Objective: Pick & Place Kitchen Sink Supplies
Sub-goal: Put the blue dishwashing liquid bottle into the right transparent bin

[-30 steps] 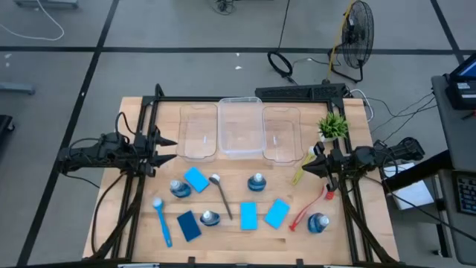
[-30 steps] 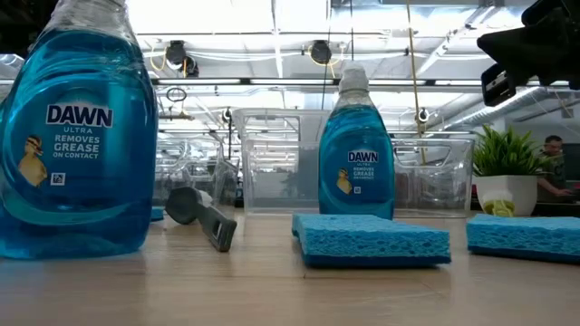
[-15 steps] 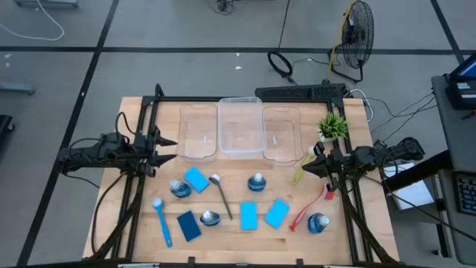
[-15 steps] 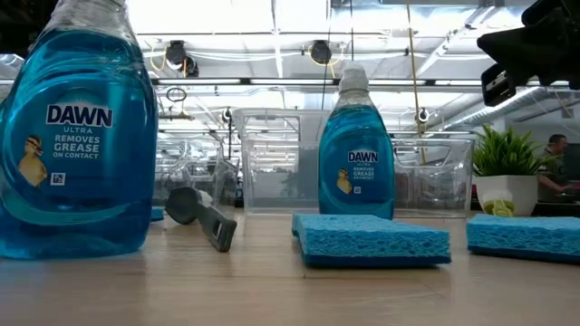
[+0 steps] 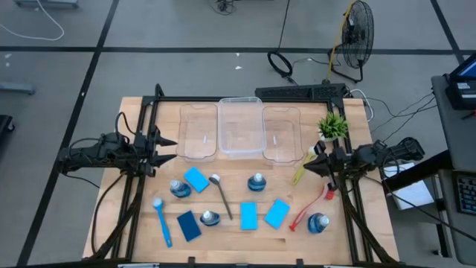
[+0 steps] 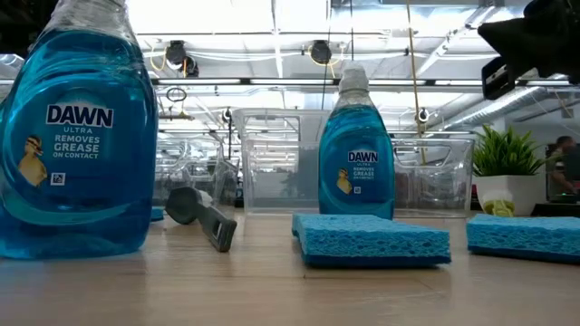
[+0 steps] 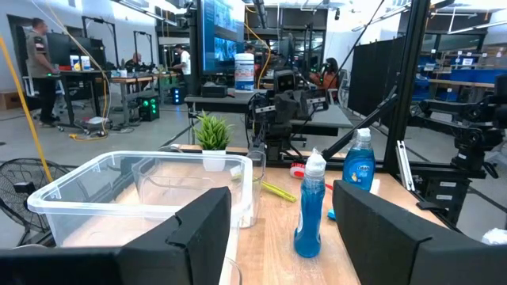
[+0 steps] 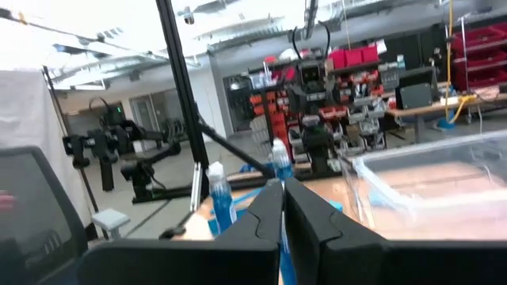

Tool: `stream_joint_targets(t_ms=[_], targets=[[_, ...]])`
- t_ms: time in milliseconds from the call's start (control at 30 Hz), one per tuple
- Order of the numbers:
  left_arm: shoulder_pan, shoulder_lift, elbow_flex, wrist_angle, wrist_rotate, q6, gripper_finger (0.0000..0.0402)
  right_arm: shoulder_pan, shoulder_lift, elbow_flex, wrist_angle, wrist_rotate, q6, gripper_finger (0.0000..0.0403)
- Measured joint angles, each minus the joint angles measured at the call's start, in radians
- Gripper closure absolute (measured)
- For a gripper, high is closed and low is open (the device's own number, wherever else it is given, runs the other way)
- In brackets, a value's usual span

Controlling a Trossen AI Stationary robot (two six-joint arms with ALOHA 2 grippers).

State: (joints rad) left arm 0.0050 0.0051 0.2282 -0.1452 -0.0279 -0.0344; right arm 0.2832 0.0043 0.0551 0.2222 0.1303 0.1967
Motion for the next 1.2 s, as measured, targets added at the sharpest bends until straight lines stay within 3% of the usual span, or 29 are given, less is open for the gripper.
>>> stream_joint_targets(t_ms=[800, 1200], targets=[[0.000, 0.000, 0.000, 0.000, 0.000, 0.003, 0.0176, 0.000, 0.000, 0.000, 0.128, 0.000, 0.050, 0.0399], [0.000, 0.000, 0.000, 0.000, -0.009, 0.036, 0.0176, 0.000, 0.000, 0.000, 0.198, 0.056, 0.023, 0.0399]])
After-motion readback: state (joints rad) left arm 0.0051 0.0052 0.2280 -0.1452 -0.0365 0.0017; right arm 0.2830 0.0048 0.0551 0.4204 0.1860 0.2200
